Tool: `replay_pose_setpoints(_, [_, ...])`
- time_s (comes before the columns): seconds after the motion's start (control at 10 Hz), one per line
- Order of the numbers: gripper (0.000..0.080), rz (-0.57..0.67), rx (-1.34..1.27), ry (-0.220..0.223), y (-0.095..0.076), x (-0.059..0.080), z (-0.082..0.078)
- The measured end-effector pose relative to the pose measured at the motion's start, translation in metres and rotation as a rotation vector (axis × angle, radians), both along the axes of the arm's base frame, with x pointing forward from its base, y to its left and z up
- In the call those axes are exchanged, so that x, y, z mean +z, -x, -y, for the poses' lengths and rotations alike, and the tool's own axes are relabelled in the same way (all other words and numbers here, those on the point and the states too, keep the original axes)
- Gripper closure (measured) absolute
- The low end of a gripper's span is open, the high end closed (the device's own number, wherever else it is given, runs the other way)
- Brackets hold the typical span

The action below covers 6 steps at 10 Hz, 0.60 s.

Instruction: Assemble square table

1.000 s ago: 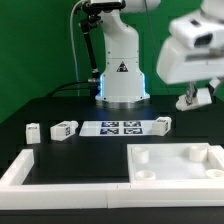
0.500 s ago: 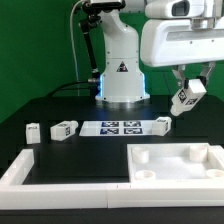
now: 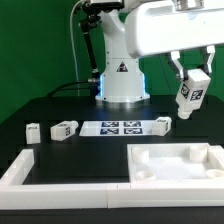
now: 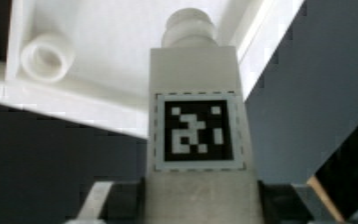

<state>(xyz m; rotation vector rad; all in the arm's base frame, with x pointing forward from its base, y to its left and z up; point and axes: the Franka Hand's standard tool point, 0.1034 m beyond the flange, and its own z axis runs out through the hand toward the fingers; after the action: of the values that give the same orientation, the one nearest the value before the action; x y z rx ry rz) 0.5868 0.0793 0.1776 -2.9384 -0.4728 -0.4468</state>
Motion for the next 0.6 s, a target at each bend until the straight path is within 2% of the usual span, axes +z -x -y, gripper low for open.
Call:
replay_pose_setpoints(0.1, [0.0509, 0.065, -0.014, 0.004, -0.007, 0.003, 0.006])
replay_pose_setpoints(0.3, [0.0509, 0.169, -0.015, 0.047, -0.006, -0.001, 0.019])
replay_pose_setpoints(0.5, [0.0509, 0.154, -0.016, 0.043, -0.003, -0.005, 0.017])
replay_pose_setpoints(0.6, [0.0509, 0.158, -0.019, 0.042, -0.001, -0.015, 0.011])
